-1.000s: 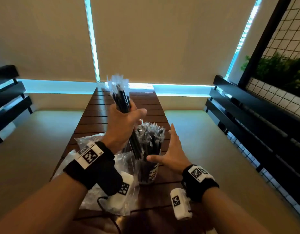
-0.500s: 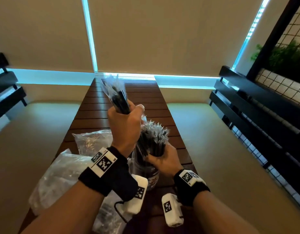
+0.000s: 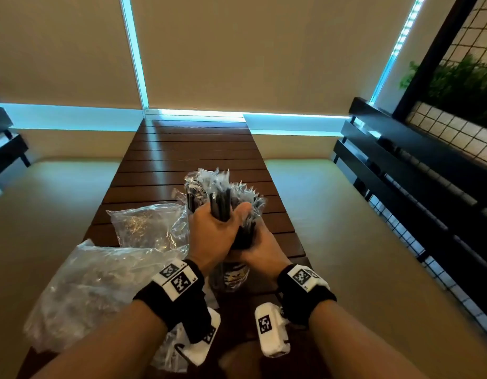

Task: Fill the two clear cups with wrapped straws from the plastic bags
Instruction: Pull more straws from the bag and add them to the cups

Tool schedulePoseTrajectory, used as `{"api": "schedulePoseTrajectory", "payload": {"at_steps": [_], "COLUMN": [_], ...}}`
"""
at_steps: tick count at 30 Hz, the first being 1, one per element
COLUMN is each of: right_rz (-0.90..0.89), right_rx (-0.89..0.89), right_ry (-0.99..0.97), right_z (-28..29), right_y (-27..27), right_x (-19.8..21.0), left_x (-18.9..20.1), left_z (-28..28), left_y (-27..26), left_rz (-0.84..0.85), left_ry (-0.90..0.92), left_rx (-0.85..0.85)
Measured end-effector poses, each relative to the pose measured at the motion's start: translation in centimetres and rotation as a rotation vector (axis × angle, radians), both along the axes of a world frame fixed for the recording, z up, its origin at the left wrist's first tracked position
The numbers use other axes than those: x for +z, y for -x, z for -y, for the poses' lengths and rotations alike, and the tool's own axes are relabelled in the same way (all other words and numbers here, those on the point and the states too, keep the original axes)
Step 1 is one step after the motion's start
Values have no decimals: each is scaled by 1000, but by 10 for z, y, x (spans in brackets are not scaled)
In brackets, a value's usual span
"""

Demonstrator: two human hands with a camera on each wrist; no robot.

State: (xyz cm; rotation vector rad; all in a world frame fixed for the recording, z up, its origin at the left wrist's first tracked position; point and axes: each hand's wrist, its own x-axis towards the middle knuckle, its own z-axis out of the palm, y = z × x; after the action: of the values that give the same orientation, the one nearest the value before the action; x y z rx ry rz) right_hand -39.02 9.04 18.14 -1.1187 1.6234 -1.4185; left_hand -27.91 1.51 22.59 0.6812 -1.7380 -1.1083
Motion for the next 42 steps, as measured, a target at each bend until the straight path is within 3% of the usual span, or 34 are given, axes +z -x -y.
{"api": "schedulePoseTrajectory", "payload": {"at_steps": [4,10,13,17,21,25,28,30,33,35,39,42], "right_rz": [8,21,14,-25,-45,-65,-354,-541,-755,-845,-942,-943], "right_rx": [-71,-99,-90,-84,-46,-58,-249,-421,-566,-373,241,376], "right_ry": [29,-7,-11,-5,70,26,-33,92,431,433,-75,-219], "right_z": [2,-1,-2,-2,-3,-4,-13,-25,-39,-44,-34,-17], "right_y": [0,-6,-5,-5,-6,-4,-10,-16,-31,-48,-82,-106], "right_x": [-4,-1,-1,1,5,2,8,16,27,32,27,18], "left_x": [21,73,94,70,24,35,52,65,82,84,50,-5], "left_z": [-3,7,16,12,9,14,21,31,47,54,72,103], "left_y": [-10,-6,0,-3,-11,-18,-40,-56,-82,-104,-155,-197], "left_rz": [119,100,367,725,773,773,568,479,638,744,1071,1290], "left_ry": [78,551,701,735,703,700,576,521,399,345,173,-191], "left_rx": [-2,108,29,-147,-205,-271,-68,82,131,213,369,461]}}
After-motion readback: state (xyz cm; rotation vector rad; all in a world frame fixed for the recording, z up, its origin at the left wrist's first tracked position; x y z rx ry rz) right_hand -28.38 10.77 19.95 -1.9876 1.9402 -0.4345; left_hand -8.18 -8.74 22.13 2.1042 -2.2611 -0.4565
